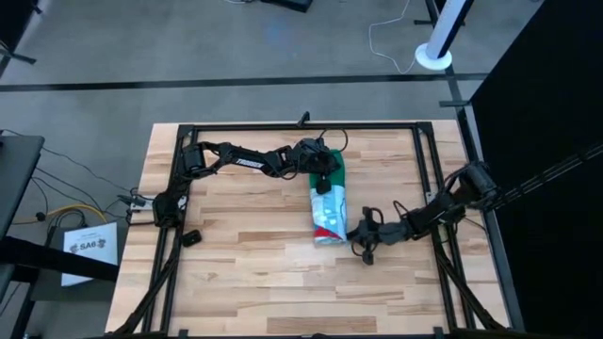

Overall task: Roll towel
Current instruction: Roll the multicolor dinosaur print towel

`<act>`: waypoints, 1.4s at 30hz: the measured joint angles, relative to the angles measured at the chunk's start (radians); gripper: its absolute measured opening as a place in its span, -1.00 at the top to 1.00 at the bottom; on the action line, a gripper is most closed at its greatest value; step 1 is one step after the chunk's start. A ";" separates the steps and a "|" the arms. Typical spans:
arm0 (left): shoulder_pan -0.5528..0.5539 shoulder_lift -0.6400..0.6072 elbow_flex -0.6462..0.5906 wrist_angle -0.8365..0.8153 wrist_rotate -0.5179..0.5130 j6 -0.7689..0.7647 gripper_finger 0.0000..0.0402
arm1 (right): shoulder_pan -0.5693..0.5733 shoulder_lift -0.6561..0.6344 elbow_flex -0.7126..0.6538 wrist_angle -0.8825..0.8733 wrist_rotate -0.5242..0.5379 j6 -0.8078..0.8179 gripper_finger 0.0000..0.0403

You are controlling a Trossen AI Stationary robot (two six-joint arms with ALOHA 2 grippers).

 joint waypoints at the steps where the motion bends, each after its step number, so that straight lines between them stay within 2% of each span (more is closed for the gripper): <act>1: 0.000 0.000 0.000 0.000 -0.001 0.000 1.00 | 0.013 0.011 0.000 0.025 0.001 0.006 1.00; 4: 0.000 0.000 0.000 -0.001 -0.004 -0.005 1.00 | 0.046 0.011 0.001 0.023 0.017 0.041 1.00; 7: 0.000 0.000 0.000 0.000 -0.009 -0.007 1.00 | 0.070 -0.043 0.001 -0.040 0.051 0.060 1.00; 15: 0.001 0.000 0.000 0.000 -0.012 -0.008 1.00 | 0.089 -0.329 0.002 -0.340 0.158 0.042 1.00; 19: 0.001 0.000 0.000 -0.002 -0.012 0.003 1.00 | 0.089 -0.490 0.032 -0.476 0.183 -0.047 1.00; 22: 0.001 0.000 0.000 -0.003 -0.011 0.005 1.00 | 0.058 -0.535 0.053 -0.513 0.223 -0.191 1.00; 25: 0.001 0.000 0.000 -0.003 -0.011 0.007 1.00 | -0.014 -0.514 0.058 -0.492 0.211 -0.299 1.00; 29: 0.001 0.000 0.000 -0.003 -0.009 0.008 1.00 | -0.096 -0.418 0.067 -0.452 0.125 -0.386 1.00; 34: 0.001 0.000 0.000 -0.003 -0.007 0.008 1.00 | -0.114 -0.266 0.096 -0.356 0.112 -0.457 1.00; 37: 0.000 0.000 0.000 -0.004 -0.005 0.008 1.00 | -0.088 -0.199 0.111 -0.343 0.102 -0.399 1.00; 42: -0.001 0.000 0.000 -0.007 0.010 0.013 1.00 | -0.012 -0.141 0.119 -0.344 0.084 -0.208 1.00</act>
